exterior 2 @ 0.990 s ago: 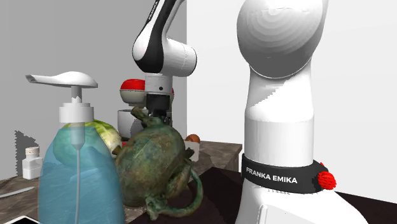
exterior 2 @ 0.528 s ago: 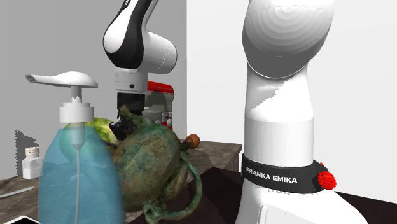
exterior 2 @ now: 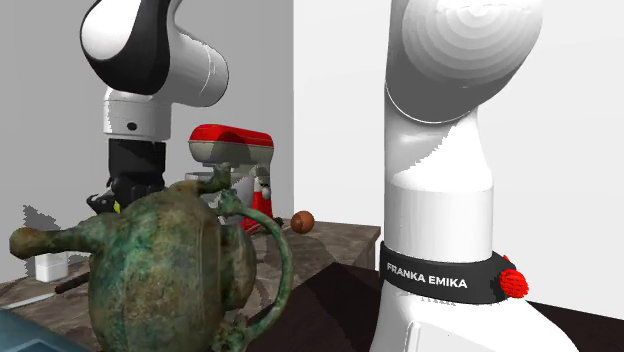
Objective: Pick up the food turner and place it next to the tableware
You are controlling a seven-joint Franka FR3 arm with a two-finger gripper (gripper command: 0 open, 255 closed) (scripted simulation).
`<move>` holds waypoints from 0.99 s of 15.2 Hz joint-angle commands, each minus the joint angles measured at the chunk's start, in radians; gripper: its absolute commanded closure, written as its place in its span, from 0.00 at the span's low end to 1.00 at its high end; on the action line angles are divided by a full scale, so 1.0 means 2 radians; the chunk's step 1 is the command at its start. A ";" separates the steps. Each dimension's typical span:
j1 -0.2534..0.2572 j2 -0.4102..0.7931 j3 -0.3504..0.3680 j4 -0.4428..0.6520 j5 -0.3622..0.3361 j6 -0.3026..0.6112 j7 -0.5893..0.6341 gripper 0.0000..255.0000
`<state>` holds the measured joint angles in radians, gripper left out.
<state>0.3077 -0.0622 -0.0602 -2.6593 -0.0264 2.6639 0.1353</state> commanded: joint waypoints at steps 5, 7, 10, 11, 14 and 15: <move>0.009 0.048 0.010 0.007 0.002 0.040 0.019 1.00; 0.008 0.040 0.009 0.009 0.002 0.031 0.018 0.00; 0.014 0.069 0.021 0.056 -0.021 0.001 0.001 0.00; -0.018 0.114 0.031 0.122 0.075 -0.084 -0.291 0.00; -0.008 0.086 0.025 0.075 -0.001 -0.021 -0.124 0.00; -0.023 0.089 0.029 0.067 -0.002 -0.013 -0.222 0.00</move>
<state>0.2789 0.1143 -0.0090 -2.5088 -0.0225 2.6212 -0.1057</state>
